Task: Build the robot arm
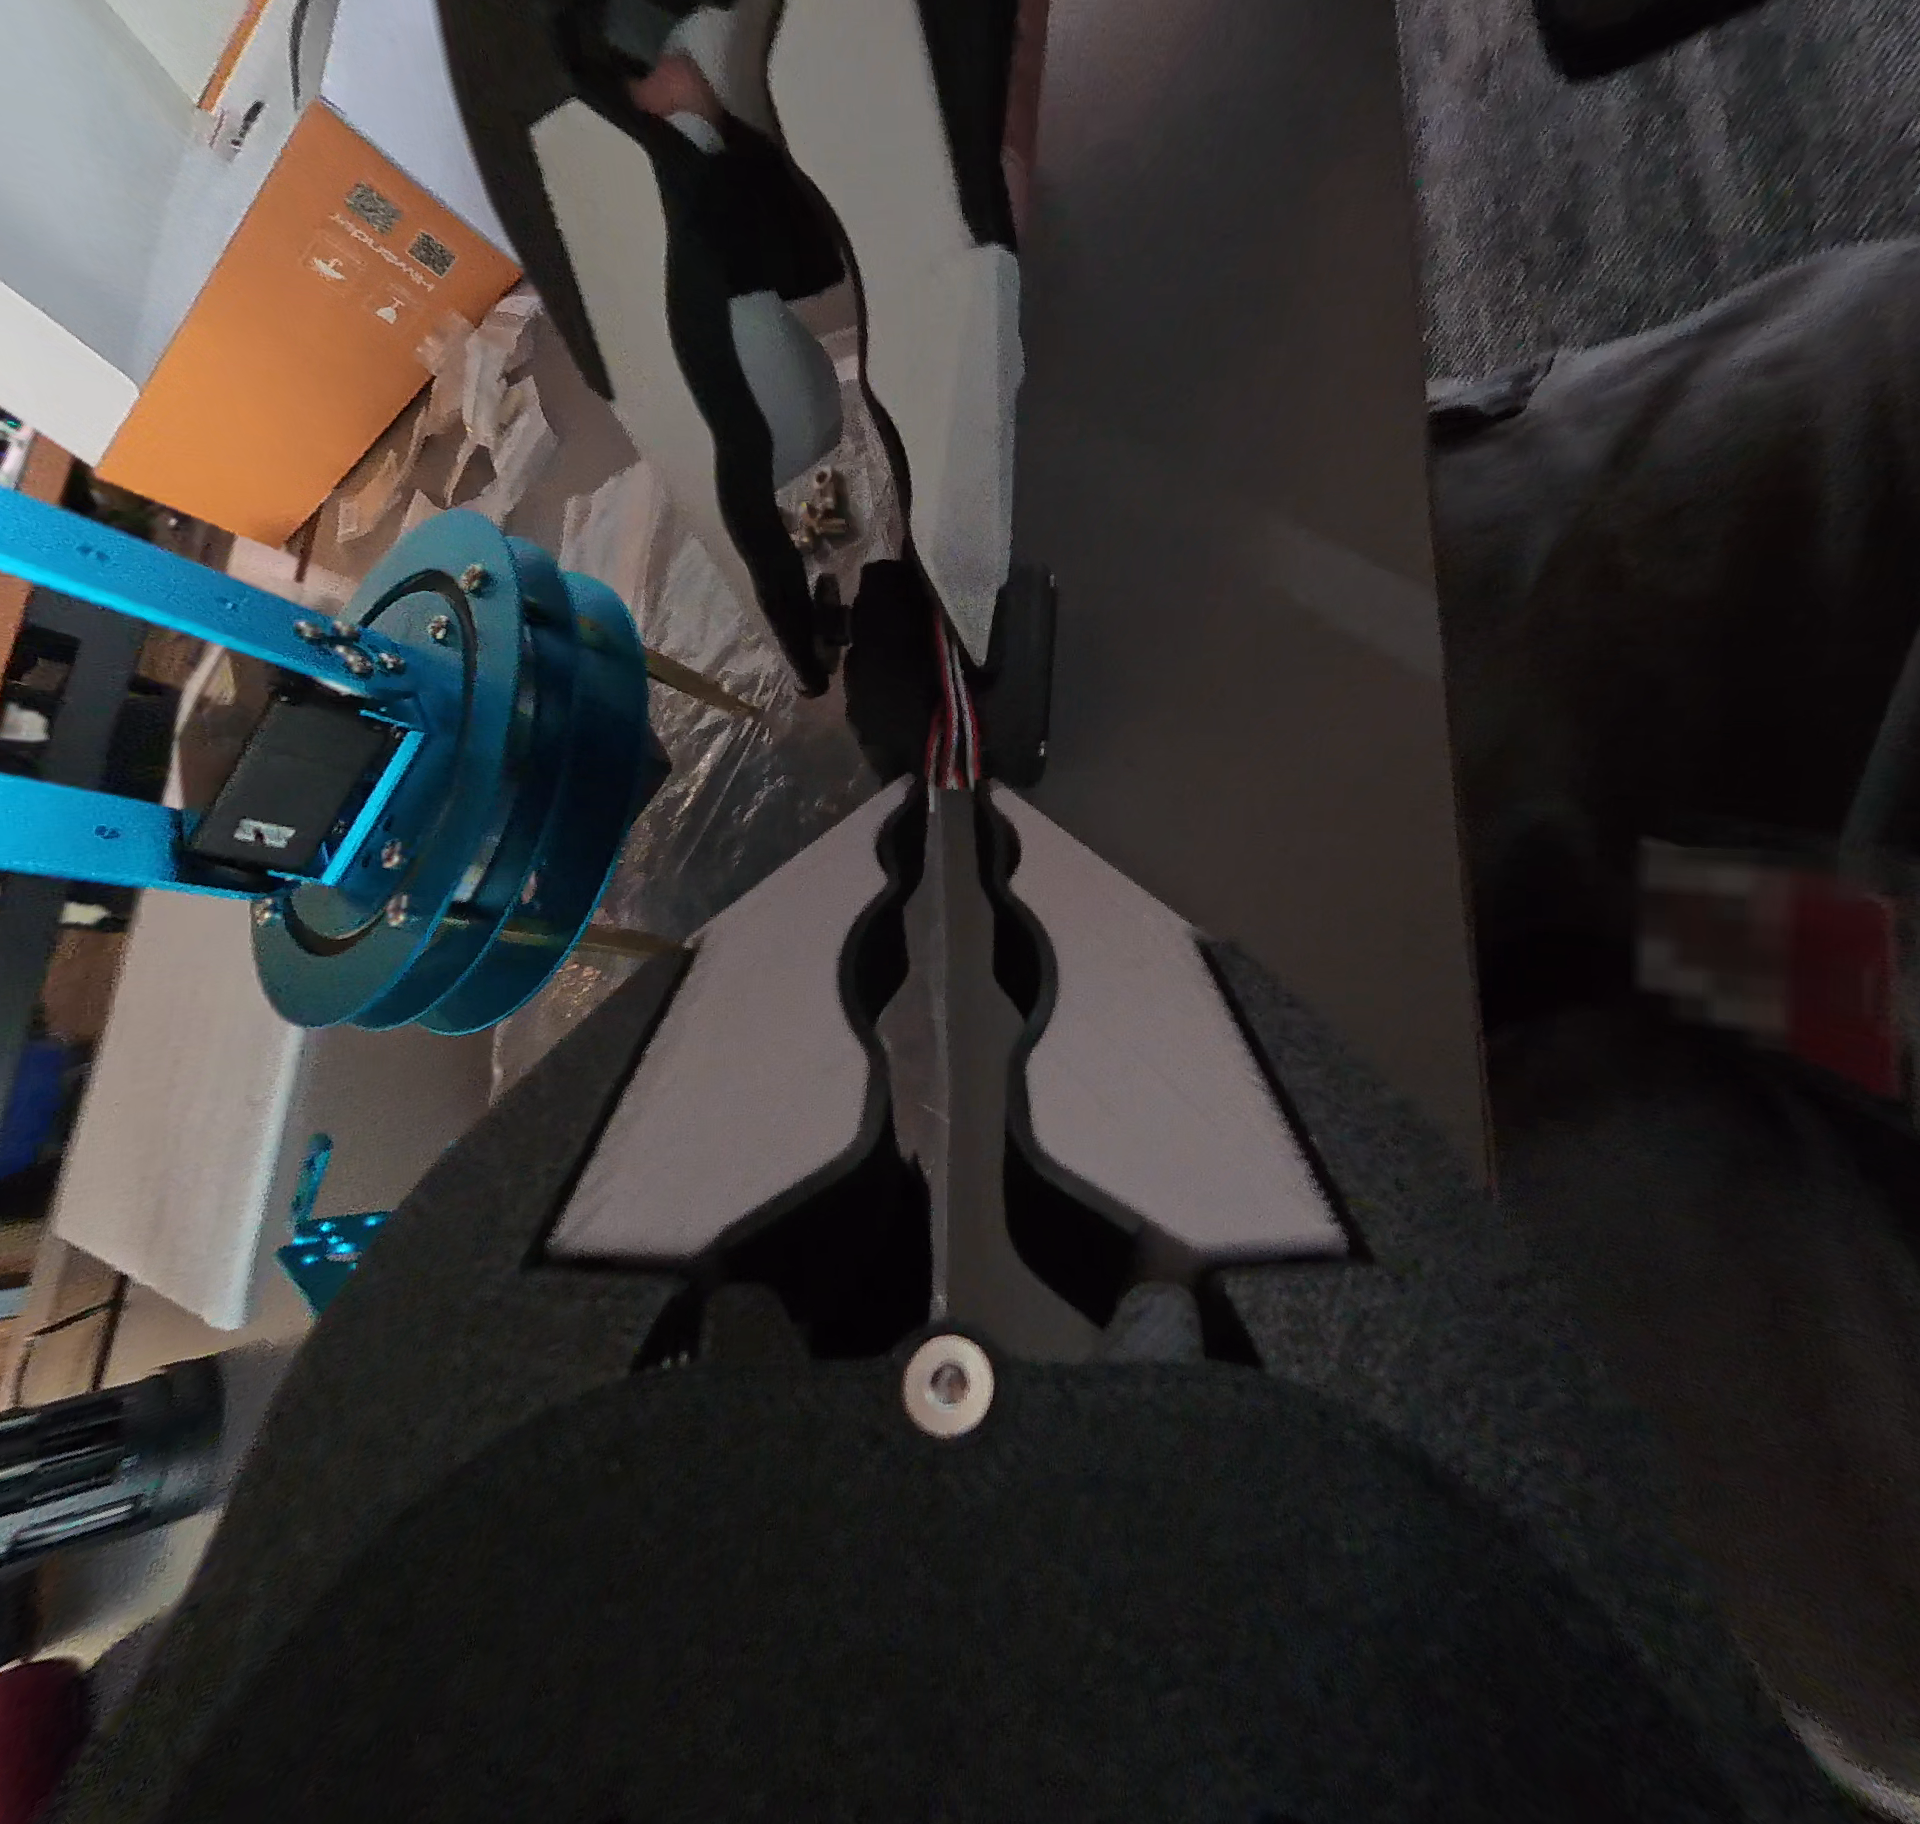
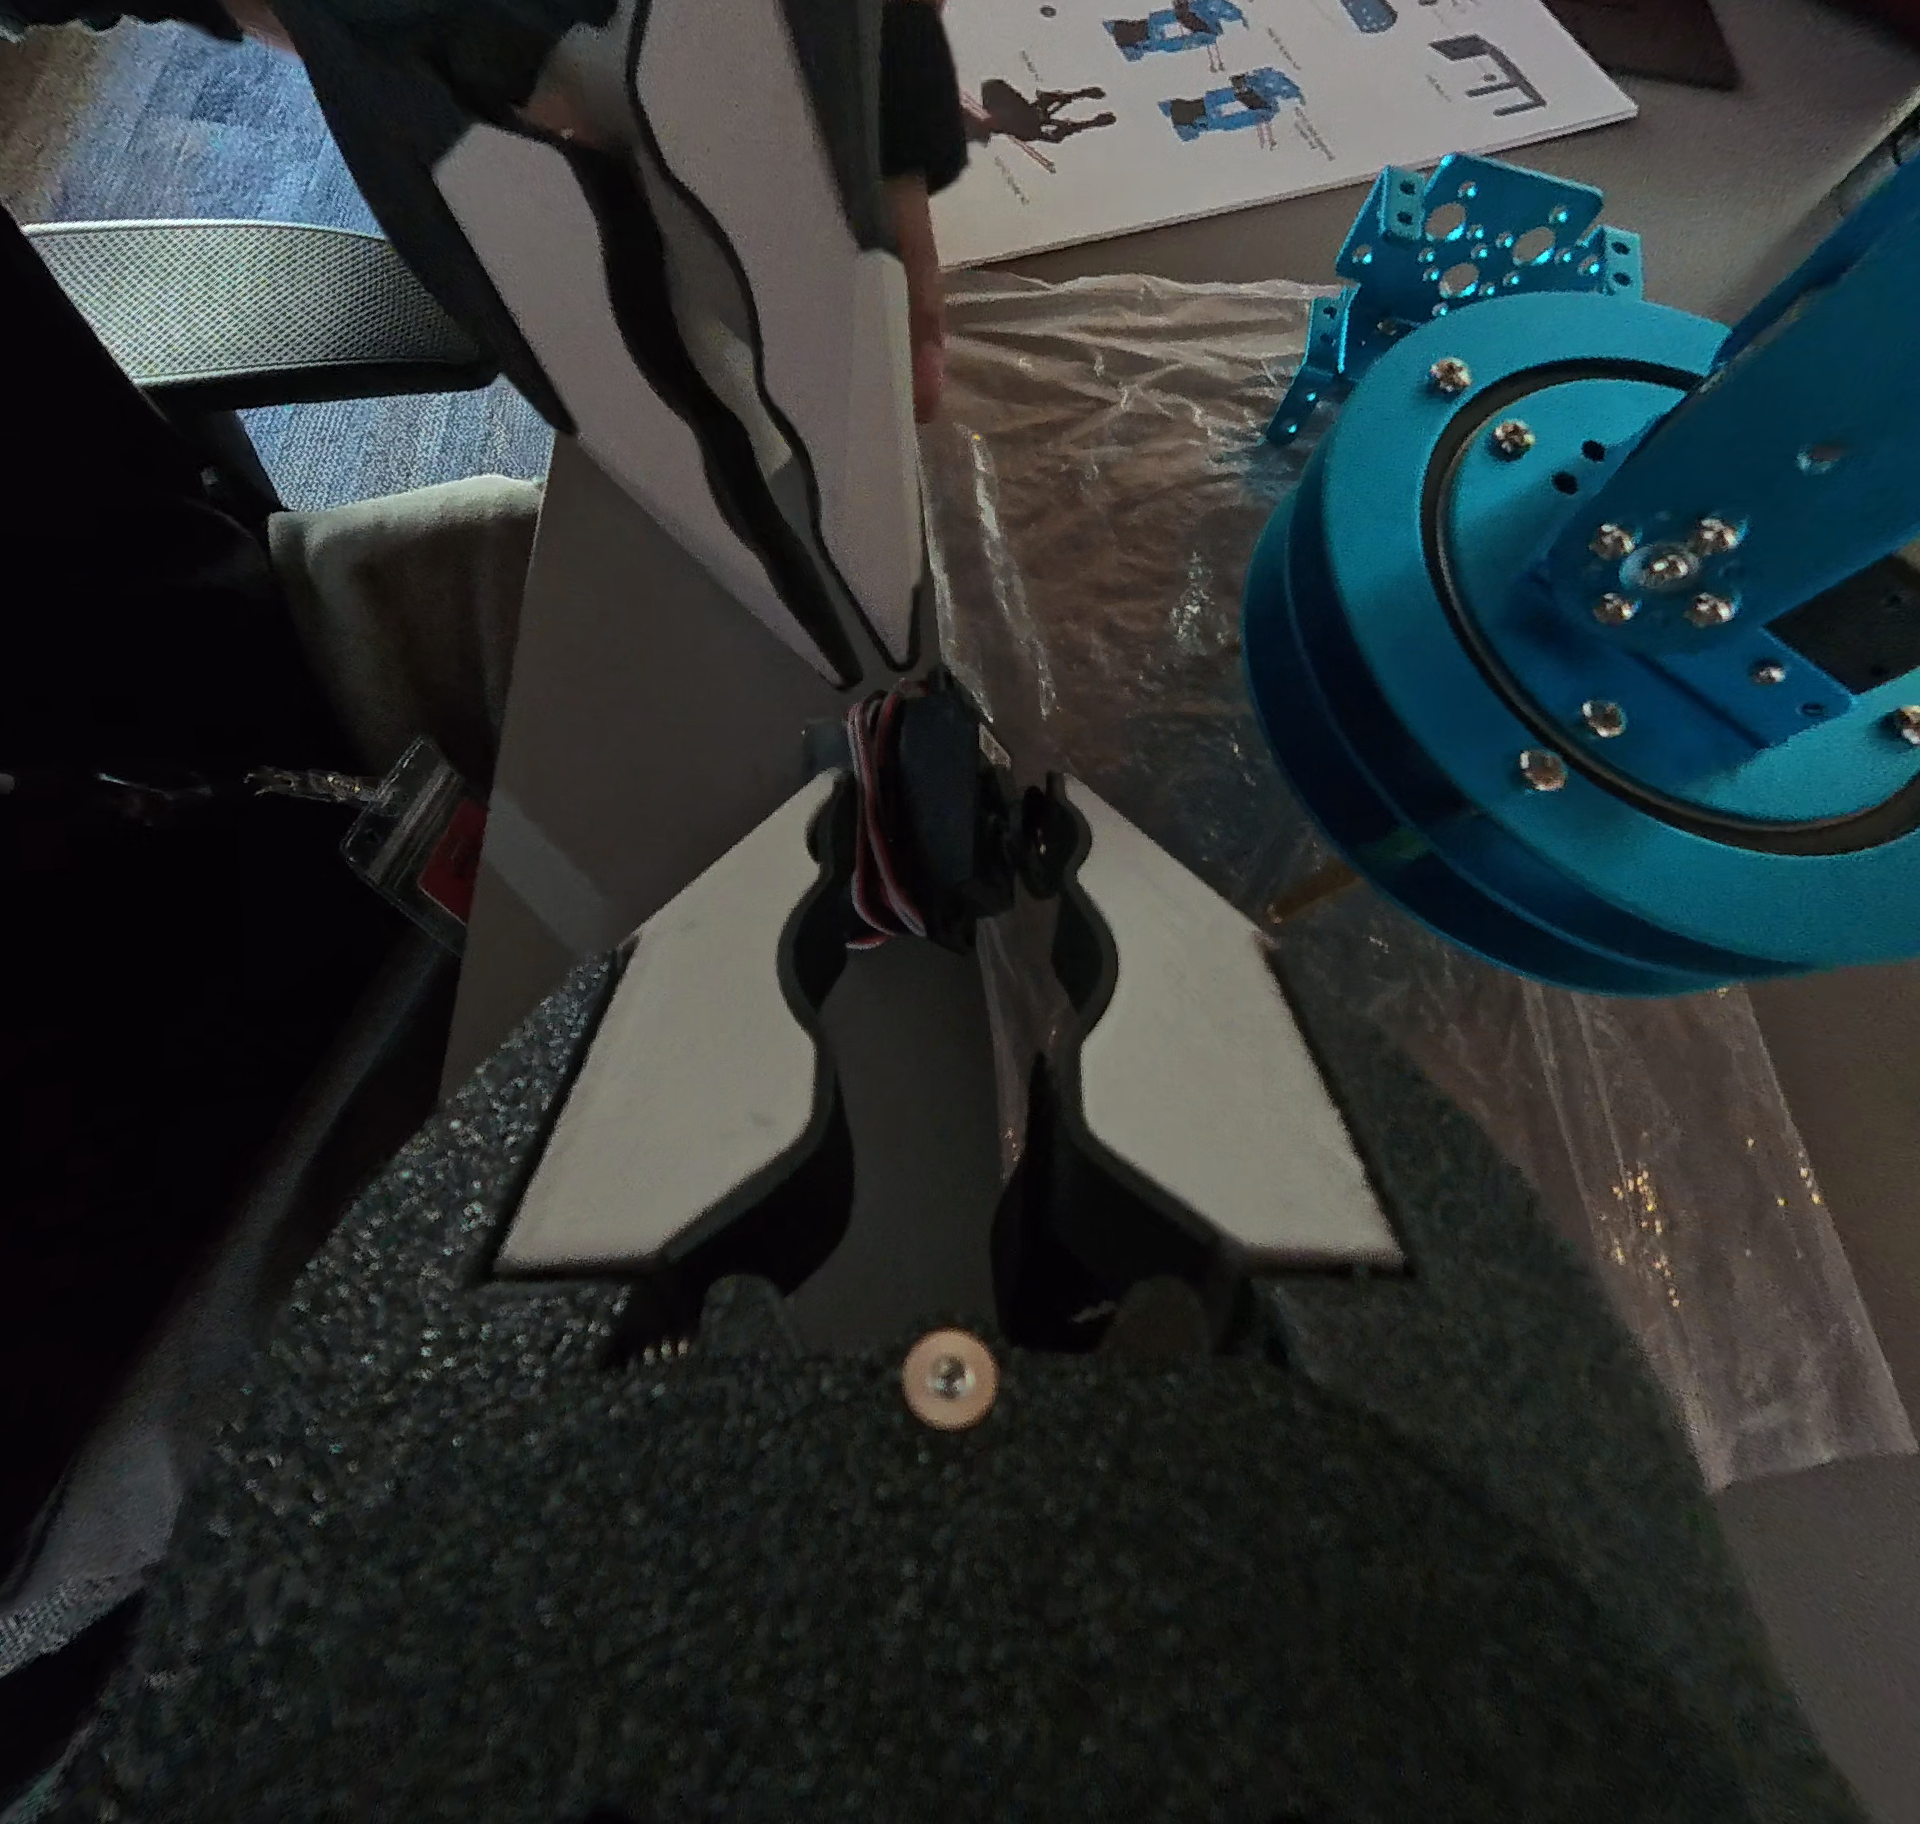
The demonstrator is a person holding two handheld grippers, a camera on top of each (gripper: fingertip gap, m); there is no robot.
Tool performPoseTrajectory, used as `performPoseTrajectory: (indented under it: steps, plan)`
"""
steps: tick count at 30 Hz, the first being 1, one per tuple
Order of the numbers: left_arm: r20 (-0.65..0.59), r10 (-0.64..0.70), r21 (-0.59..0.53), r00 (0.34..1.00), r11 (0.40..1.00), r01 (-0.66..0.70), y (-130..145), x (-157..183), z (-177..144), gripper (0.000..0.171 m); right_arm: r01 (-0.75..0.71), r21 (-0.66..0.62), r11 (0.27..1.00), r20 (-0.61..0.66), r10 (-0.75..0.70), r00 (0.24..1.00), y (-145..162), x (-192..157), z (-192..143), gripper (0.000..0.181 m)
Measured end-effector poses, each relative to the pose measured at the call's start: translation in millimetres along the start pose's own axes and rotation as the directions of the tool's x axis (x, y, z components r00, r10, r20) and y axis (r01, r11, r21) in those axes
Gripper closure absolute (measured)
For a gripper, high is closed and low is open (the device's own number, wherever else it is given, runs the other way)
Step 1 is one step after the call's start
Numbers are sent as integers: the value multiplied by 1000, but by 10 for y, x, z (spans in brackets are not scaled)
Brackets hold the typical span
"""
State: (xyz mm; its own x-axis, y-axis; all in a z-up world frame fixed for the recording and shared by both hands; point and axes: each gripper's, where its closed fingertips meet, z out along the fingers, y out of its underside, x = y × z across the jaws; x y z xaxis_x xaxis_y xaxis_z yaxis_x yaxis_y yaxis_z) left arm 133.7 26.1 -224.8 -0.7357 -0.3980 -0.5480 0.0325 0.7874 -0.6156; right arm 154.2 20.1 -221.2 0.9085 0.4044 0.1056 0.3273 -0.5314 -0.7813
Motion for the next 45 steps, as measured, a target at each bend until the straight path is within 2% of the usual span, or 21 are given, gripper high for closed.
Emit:
performPoseTrajectory:
  steps: [5,9,13,16,19,24,33,35,37,41,45]
  plan:
    - [12,79,-37,997,996,-78,-27,3,17,168,138,-7,990,22,-138,990,-20,-33,-10,146]
    - [54,140,-52,989,989,-138,-43,5,20,171,183,11,983,37,-183,982,-25,-52,-19,146]
    - [104,52,-28,993,998,-49,-42,-22,35,171,158,19,987,38,-158,987,2,-40,-42,146]
    - [153,-2,-54,988,998,10,94,-98,3,171,125,20,992,59,-126,990,30,-49,-69,145]
    - [93,-61,22,994,998,59,26,-4,-72,171,118,27,993,54,-119,991,34,-40,-76,146]
    - [121,38,74,992,996,-47,-146,41,-98,171,183,45,982,74,-186,980,-10,-106,-47,146]
    - [203,248,-14,947,968,-251,-154,88,-12,156,176,52,983,85,-180,980,-12,-129,-47,146]
    - [211,300,-37,930,953,-300,-144,129,9,166,177,52,983,90,-181,979,-9,-132,-50,146]
    - [241,330,-53,913,943,-327,-144,122,18,167,166,53,985,94,-170,981,1,-124,-57,146]
    - [228,286,-43,931,958,-283,-142,122,9,170,191,66,979,94,-197,976,3,-135,-69,147]
    - [205,206,-49,957,979,-200,10,47,4,171,201,83,976,107,-209,972,16,-153,-91,147]
